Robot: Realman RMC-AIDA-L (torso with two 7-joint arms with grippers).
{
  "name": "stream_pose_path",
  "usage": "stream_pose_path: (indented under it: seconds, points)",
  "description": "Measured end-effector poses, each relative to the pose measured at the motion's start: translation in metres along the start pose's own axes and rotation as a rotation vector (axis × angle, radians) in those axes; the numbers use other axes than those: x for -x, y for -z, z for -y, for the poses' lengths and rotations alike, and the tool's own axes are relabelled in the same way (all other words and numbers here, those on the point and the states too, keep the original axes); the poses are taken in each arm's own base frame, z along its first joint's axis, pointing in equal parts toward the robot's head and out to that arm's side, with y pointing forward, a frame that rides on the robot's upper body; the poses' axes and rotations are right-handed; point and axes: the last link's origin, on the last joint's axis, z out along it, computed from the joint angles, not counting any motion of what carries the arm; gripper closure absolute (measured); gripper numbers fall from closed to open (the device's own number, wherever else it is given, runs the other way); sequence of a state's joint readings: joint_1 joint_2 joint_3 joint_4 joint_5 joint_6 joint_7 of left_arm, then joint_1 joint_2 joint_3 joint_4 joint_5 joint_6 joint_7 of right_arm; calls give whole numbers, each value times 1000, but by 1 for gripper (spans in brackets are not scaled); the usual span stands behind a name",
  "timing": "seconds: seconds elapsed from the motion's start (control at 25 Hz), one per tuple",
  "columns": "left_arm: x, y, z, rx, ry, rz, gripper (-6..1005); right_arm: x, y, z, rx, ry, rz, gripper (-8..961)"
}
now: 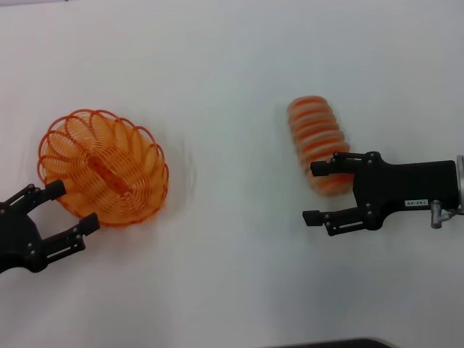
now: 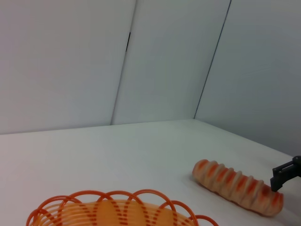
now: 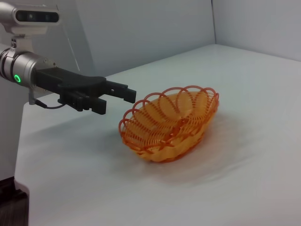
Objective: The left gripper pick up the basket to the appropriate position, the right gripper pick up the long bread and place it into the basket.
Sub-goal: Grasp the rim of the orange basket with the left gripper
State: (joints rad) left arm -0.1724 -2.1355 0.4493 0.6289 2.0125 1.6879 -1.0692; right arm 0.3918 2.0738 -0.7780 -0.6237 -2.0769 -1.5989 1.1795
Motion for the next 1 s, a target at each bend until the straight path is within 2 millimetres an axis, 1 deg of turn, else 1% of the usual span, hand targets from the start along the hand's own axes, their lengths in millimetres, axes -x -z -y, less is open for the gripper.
stream_pose_path:
  seconds: [0.48, 0.68, 0.84, 1.0]
  points:
    - [-2, -1, 3, -13, -4, -3, 108, 3, -2, 2, 2, 6, 1, 10]
    - [-9, -1, 9, -37, 16, -39, 107, 4, -4, 2, 2, 5, 7, 10]
    - [-20, -2, 20, -80, 130, -88, 108, 6, -5, 2, 3, -4, 10, 11]
    - [-35, -7, 39, -117, 286, -115, 108, 7, -6, 2, 6, -11, 13, 12]
